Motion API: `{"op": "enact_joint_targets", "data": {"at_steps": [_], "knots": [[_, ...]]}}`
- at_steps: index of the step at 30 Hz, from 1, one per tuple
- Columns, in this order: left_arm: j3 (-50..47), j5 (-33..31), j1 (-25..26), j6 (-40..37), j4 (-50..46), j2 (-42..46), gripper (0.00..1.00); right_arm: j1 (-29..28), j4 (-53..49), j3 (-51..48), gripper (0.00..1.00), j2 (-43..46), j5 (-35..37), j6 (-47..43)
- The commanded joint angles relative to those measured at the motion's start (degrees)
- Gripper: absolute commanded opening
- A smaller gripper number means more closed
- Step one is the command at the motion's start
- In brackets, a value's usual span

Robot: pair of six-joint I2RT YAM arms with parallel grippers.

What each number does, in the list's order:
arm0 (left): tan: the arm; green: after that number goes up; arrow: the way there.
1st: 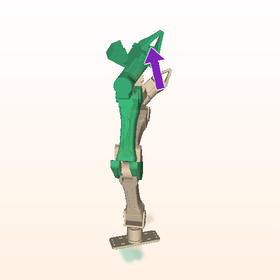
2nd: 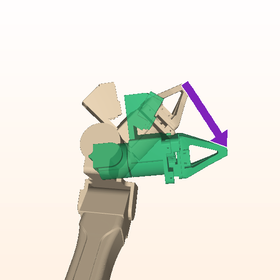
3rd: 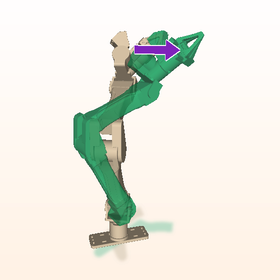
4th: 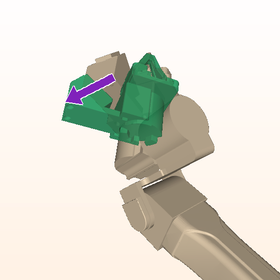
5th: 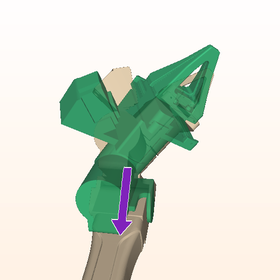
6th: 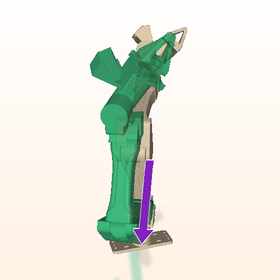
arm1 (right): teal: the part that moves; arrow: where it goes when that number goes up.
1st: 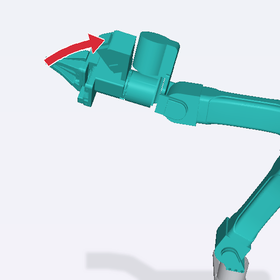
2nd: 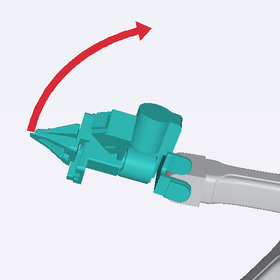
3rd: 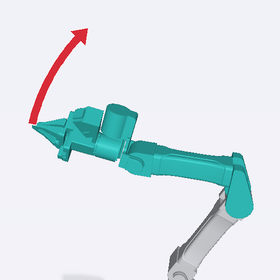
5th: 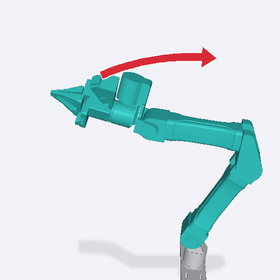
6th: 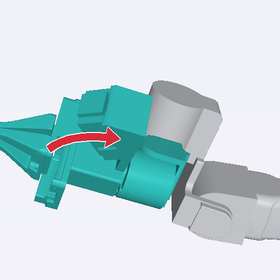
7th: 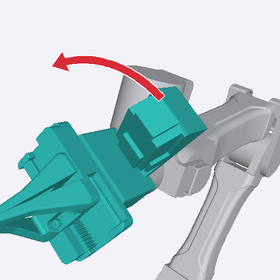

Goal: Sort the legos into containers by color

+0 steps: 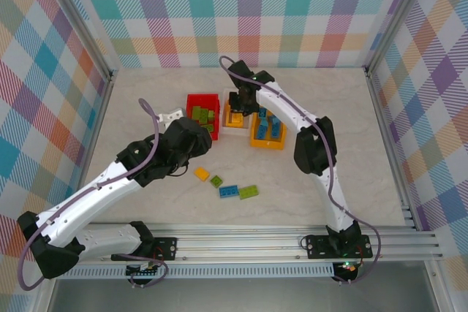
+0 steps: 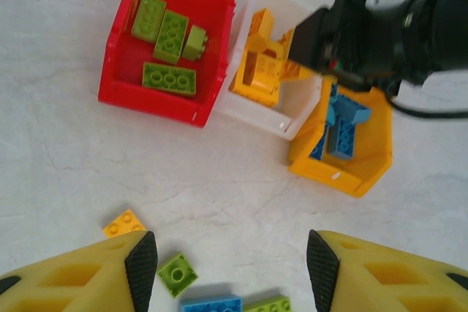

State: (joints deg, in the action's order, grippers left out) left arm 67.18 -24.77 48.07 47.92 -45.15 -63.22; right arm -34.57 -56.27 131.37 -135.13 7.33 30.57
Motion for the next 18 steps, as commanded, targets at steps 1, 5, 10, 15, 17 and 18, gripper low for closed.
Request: {"op": "enact_joint_targets", "data": {"at_steps": [1, 5, 10, 15, 17, 18], "knots": [[-1.1, 2.5, -0.6, -0.3, -0.7, 0.7, 0.58, 0.6, -7.2, 6.3, 0.34, -1.8, 1.7, 0.7], [-2.4, 6.1, -0.6, -1.5, 0.0, 0.2, 0.59, 0.0, -6.2, 7.0, 0.45, 0.6, 0.7, -1.2], [-4.2, 13.8, -0.7, -6.5, 2.2, -0.9, 0.60, -2.2, -5.9, 6.5, 0.49, 6.5, -0.1, -3.4], [-5.0, 27.5, -0.3, -20.2, 4.6, -5.1, 0.61, -3.8, 1.8, -13.0, 0.50, 25.0, 1.8, -2.9], [-5.0, 31.0, 1.2, -27.0, 4.7, -7.9, 0.61, -4.0, 9.1, -29.5, 0.52, 37.3, 1.8, -1.7], [-5.0, 32.0, 2.1, -29.9, 5.0, -9.1, 0.61, -4.0, 11.6, -36.0, 0.53, 42.8, 1.5, -1.0]]}}
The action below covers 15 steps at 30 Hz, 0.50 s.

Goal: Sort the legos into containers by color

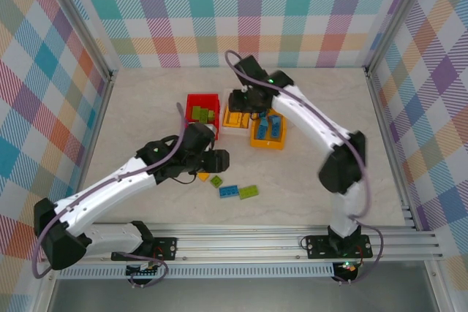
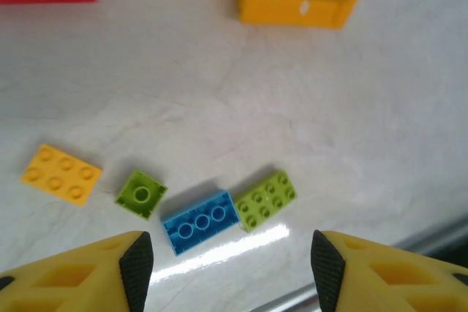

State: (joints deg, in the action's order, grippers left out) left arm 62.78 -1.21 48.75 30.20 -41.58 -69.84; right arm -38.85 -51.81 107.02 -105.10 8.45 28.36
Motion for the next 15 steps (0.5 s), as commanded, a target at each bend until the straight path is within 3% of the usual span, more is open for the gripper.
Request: {"op": "enact_joint_targets", "data": {"at_steps": [1, 4, 7, 11, 15], "knots": [[-0.5, 9.5, 2.6, -15.5, 1.8, -4.0, 0.61, 0.3, 9.6, -19.0, 0.53, 18.8, -0.5, 2.1], [1.4, 9.5, 6.1, -23.6, 1.7, -9.5, 0.60, 0.2, 11.0, -34.9, 0.57, 35.0, -6.0, 3.7], [3.9, 7.4, 9.3, -29.8, 1.0, -16.0, 0.60, 0.2, 7.1, -44.0, 0.65, 50.4, -12.0, 4.8], [6.3, 3.7, 11.9, -35.4, 0.3, -24.3, 0.61, 0.2, 0.3, -47.9, 0.76, 66.2, -16.6, 7.0], [8.6, 2.0, 12.2, -37.7, 0.1, -30.8, 0.68, 0.3, -2.6, -47.7, 0.85, 73.2, -20.4, 7.7]]}}
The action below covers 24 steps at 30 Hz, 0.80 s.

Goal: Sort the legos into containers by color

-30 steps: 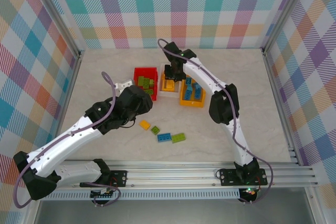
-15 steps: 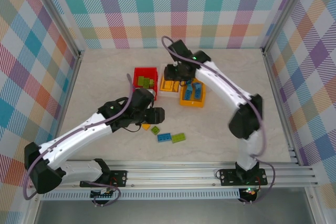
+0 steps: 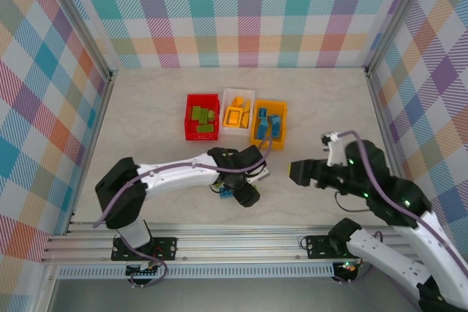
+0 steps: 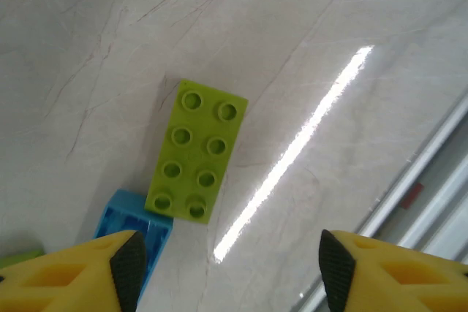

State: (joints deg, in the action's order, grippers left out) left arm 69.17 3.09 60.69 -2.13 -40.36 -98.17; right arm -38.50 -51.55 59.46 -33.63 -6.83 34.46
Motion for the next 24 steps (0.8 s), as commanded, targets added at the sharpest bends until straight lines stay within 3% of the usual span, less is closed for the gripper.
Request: {"op": "enact_joint_targets", "data": {"at_steps": [1, 9, 18, 24], "knots": [[2.7, -2.7, 0.3, -5.6, -0.8, -3.7, 0.69, 0.0, -2.8, -0.3, 0.86, 2.3, -6.5, 1.7], [4.7, -5.1, 0.3, -6.5, 1.4, -9.7, 0.67, -0.1, 0.1, -1.1, 0.86, 1.3, -10.5, 2.9], [5.6, -6.0, 1.2, -6.0, 2.5, -12.2, 0.38, 0.0, 1.6, -3.1, 0.84, 1.2, -10.3, 4.1], [4.4, -9.2, 0.6, -3.4, 5.3, -8.4, 0.28, -0.1, 1.5, -2.7, 0.83, 0.3, -10.5, 2.6]]}}
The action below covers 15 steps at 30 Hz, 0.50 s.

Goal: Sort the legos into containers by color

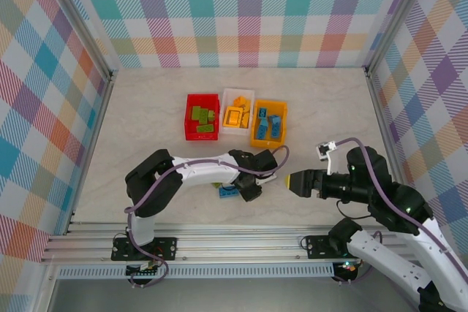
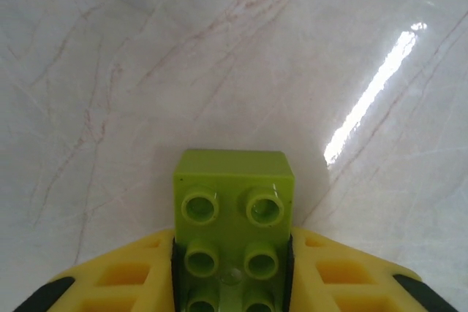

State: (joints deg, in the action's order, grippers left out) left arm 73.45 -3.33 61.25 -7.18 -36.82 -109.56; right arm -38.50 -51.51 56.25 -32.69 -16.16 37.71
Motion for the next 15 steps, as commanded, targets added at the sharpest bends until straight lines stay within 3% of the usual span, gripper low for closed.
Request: {"op": "enact_joint_targets", "data": {"at_steps": [1, 4, 7, 11, 15], "knots": [[0.0, -2.9, -0.3, 2.3, 1.9, 3.9, 0.28, -0.1, 1.9, 0.7, 0.83, -1.0, -1.4, -1.0], [0.0, -3.2, -3.8, 4.7, 2.0, 8.0, 0.27, 0.0, 3.5, 2.3, 0.82, -4.5, -3.3, -3.1], [0.3, -1.8, -10.2, 7.9, 1.3, 12.4, 0.27, -0.5, 5.7, 3.7, 0.80, -10.1, -4.6, -6.9], [2.3, -1.0, -20.7, 12.3, -0.7, 15.3, 0.27, -3.9, 11.9, 4.8, 0.80, -17.7, -1.6, -11.2], [7.1, -2.9, -29.1, 15.0, -2.7, 12.7, 0.28, -8.4, 19.4, 7.1, 0.79, -27.8, 3.7, -14.2]]}}
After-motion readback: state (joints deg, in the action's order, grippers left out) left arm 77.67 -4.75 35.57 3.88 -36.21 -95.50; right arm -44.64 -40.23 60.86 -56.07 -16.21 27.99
